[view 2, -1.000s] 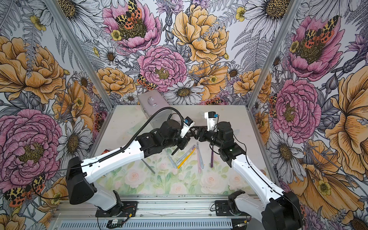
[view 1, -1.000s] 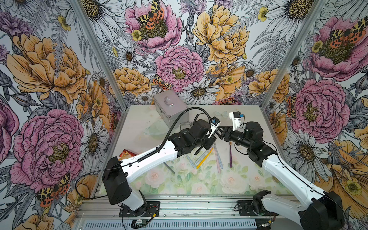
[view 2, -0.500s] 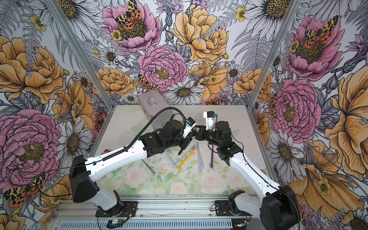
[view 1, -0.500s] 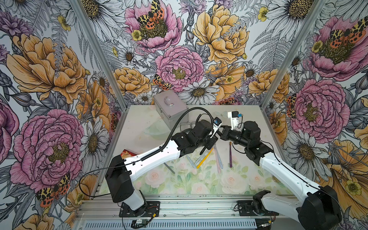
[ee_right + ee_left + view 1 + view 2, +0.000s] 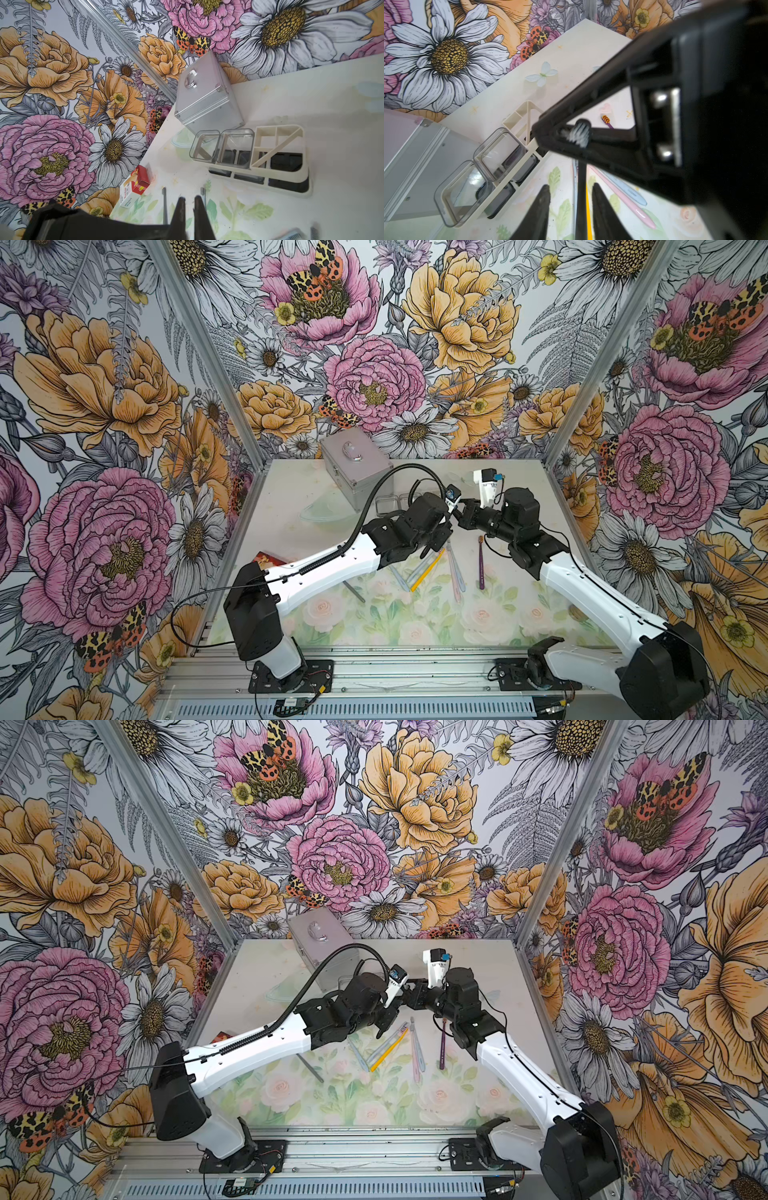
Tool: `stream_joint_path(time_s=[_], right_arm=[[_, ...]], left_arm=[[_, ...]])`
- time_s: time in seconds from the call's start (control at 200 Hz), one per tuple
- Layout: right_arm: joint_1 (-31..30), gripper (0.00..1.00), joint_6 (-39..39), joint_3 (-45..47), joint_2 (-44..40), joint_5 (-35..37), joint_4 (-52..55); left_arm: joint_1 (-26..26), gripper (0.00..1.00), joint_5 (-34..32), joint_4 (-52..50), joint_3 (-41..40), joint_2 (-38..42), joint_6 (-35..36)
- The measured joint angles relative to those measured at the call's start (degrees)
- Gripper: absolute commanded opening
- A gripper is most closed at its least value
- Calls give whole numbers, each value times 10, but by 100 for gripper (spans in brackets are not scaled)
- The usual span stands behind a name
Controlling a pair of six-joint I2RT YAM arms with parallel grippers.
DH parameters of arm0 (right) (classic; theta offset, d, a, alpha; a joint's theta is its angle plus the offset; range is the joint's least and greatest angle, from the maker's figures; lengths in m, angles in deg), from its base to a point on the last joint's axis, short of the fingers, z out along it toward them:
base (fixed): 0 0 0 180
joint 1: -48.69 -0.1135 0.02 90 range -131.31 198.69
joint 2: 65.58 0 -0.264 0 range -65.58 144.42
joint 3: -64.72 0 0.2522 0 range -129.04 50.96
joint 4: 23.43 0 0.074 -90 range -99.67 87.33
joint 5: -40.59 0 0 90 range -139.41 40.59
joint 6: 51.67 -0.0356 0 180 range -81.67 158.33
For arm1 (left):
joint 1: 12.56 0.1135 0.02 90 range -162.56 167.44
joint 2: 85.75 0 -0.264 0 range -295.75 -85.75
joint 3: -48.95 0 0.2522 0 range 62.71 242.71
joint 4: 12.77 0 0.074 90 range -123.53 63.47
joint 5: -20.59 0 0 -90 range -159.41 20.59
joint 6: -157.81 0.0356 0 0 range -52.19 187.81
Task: Place the toothbrush into the toothbrush holder
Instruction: Pick up the toothbrush from the center of the board, then place the toothbrush in the toothbrush holder.
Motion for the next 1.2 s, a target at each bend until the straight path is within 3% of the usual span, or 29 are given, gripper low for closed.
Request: stream_joint_path(time_s=[0.225,0.325,0.47,0.846,1.201], right_arm=[[1,0,38,-63,33,50,16],[1,0,62,-94,48,83,18],[1,0,95,-143,92,134,6],[1,0,173,-243,282,217,-95],[0,0,192,-300,365,233,-119]], left_arm=[[1,69,-17,0,-45,43,-21],[2,72,-27,3,-62,65,-26],[21,73,-33,17,-80,83,-39],[152,79,25,72,-159,100,-76],[189,81,66,129,-212,126,-89]])
